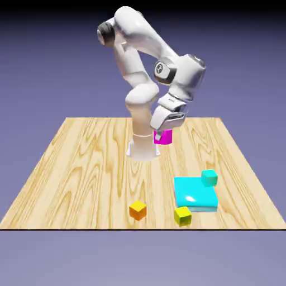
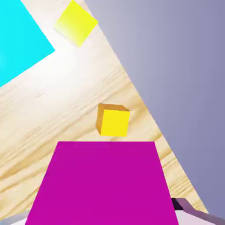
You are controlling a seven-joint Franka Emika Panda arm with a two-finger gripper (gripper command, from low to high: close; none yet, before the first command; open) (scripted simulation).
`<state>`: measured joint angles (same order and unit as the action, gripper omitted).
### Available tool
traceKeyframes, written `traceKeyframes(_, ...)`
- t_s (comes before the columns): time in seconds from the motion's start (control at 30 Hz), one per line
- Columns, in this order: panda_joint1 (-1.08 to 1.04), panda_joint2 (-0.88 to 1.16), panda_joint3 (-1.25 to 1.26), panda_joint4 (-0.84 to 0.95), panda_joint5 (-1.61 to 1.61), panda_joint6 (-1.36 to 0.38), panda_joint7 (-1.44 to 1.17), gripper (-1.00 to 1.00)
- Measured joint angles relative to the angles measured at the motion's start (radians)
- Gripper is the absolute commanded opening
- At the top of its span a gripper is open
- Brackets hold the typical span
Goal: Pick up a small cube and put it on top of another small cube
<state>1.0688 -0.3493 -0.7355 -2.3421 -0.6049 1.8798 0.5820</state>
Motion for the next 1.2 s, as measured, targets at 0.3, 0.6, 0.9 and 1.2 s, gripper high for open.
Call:
traceKeyframes(0.3,-0.326,0.201,0.191,0.069,0.268,0.049,0.16,-1.0)
traceKeyframes(0.6,-0.657,0.402,0.381,0.138,0.537,0.097,0.319,-1.0)
traceKeyframes(0.9,-0.978,0.604,0.549,0.199,0.788,0.134,0.494,-1.0)
traceKeyframes(1.2,-1.103,0.778,0.657,0.162,0.945,0.312,0.52,1.0)
